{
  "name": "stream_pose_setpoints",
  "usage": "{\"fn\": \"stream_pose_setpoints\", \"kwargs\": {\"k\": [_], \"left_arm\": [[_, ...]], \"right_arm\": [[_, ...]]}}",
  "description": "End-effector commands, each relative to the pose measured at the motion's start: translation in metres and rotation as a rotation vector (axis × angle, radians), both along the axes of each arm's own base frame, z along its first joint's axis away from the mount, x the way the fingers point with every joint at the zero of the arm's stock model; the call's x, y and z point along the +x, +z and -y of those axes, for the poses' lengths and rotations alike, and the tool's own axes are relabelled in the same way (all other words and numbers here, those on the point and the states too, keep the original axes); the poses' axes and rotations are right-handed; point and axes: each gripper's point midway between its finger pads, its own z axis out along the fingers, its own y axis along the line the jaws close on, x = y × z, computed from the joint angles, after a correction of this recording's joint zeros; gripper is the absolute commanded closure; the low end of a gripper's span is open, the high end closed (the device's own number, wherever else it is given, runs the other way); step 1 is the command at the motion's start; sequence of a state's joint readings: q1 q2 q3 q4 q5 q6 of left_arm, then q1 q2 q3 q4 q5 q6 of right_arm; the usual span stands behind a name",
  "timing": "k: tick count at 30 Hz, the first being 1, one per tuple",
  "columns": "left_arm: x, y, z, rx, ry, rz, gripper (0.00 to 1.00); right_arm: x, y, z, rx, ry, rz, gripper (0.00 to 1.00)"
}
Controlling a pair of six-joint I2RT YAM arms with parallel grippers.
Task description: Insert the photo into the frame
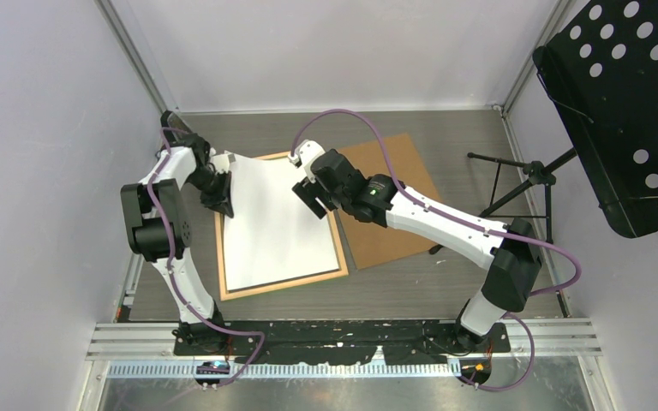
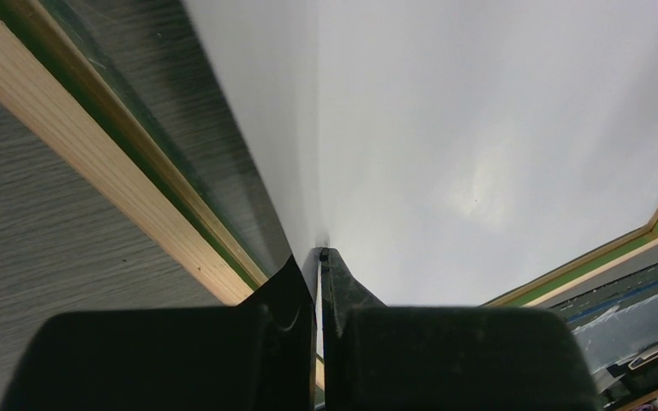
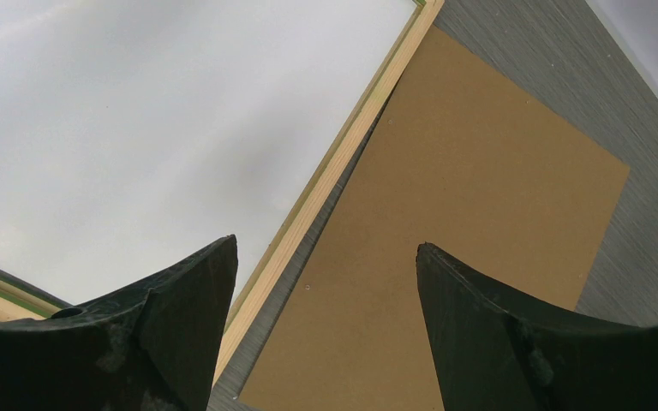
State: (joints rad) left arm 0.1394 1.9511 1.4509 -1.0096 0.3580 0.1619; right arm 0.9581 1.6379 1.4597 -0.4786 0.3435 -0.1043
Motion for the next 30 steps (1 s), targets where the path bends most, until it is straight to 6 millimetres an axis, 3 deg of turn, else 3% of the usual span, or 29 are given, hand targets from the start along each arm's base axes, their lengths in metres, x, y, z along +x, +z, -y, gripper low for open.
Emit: {"fn": "stream_pose_setpoints", "kwargs": {"k": [1,8,18,30], "left_arm": [[0.008,0.002,0.0,0.004,0.009,0.034,0.99],[0.006,0.0,-0.001,0.009,0.014,0.028,0.9],[0.003,-0.001,-0.007,0.046,0.031,0.036,0.63],[-0.001,0.001,-0.017,0.096,0.051,0.048,0.6]], "right_arm": [[0.004,0.023,0.0,0.048,-0.009,0.056,0.18],[0.004,0.022,0.001,0.047,-0.009,0.054,0.18],[0.004,0.022,0.001,0.05,-0.009,0.053,0.18],[0.003,0.025,0.002,0.056,-0.006,0.054,0.18]]}}
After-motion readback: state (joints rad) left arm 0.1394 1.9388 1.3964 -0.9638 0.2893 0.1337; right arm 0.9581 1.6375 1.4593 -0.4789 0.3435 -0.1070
